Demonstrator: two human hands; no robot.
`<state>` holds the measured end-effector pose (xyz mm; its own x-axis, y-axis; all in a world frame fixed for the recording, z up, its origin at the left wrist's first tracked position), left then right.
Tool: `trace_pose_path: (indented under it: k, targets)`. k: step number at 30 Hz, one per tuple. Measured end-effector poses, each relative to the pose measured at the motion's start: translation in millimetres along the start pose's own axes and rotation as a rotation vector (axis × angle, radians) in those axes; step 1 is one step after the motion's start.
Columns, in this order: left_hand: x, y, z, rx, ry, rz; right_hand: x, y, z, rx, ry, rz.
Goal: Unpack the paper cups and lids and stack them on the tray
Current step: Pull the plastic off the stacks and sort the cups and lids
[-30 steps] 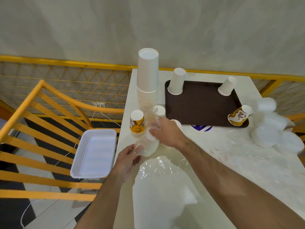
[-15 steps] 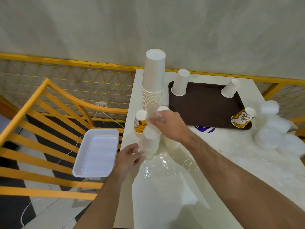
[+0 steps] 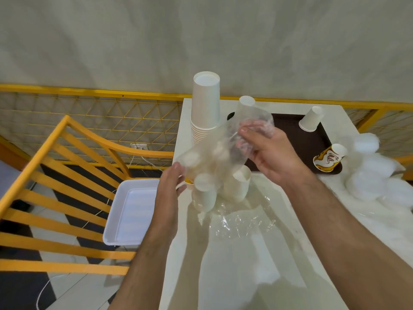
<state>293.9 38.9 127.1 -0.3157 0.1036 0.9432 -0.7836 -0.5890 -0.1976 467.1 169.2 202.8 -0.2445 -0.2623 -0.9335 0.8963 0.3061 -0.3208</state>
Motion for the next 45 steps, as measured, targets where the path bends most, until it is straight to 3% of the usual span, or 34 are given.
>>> trace_pose_path:
  k: [4,9,12,15,17,21,24,26,29,31,33,35,37,39,42,45]
  targets:
    - [19,-46,11,-0.275,-0.031,-0.029,-6,40,15,0.071,-0.045,-0.157]
    - [20,-101,23,-0.231,-0.085,0.073,-14,127,42,0.12,-0.063,-0.14]
    - [7,-140,35,-0.338,-0.081,0.098,-14,200,68,0.171,-0.073,-0.245]
    - [-17,-181,49,-0.489,0.014,0.118,-9,269,97,0.315,-0.023,-0.24]
    - [-42,-208,59,-0.564,0.127,0.093,-4,306,115,0.386,-0.015,-0.096]
    - [-110,-251,69,-0.628,0.289,-0.268,14,380,146,0.488,-0.106,0.501]
    - [-153,-275,80,-0.628,0.397,-0.366,36,423,161,0.458,-0.21,0.77]
    - [-172,-288,90,-0.617,0.342,-0.516,45,439,167,0.425,-0.291,1.009]
    - [-183,-298,98,-0.597,0.095,-0.877,52,451,171,0.377,-0.39,1.232]
    - [-181,-297,101,-0.533,0.078,-0.927,50,452,173,0.368,-0.421,1.295]
    - [-176,-291,100,-0.357,0.147,-0.863,43,447,176,0.427,-0.358,1.333]
    - [-168,-291,105,-0.236,-0.024,-0.917,37,431,175,0.442,-0.194,1.37]
    - [-165,-308,114,-0.324,-0.341,-1.074,43,414,171,0.318,-0.094,1.386]
    - [-178,-330,122,-0.583,-0.512,-1.325,60,402,167,0.171,-0.162,1.452]
    - [-212,-333,116,-0.856,-0.346,-1.715,83,405,164,0.073,-0.357,1.528]
    - [-232,-320,110,-0.941,-0.214,-1.85,96,409,163,0.032,-0.442,1.492]
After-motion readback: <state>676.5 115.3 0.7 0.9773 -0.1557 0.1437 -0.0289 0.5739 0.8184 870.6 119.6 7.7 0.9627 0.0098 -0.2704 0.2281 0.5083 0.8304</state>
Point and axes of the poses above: each hand's wrist, its own z-axis away from the middle knuckle, its own y-axis out of the back of the hand, x = y × z, the point moved 3 cm from there along -z, towards the middle knuckle, and after that the axes turned 2 degrees about z, right-handed, at the moved point
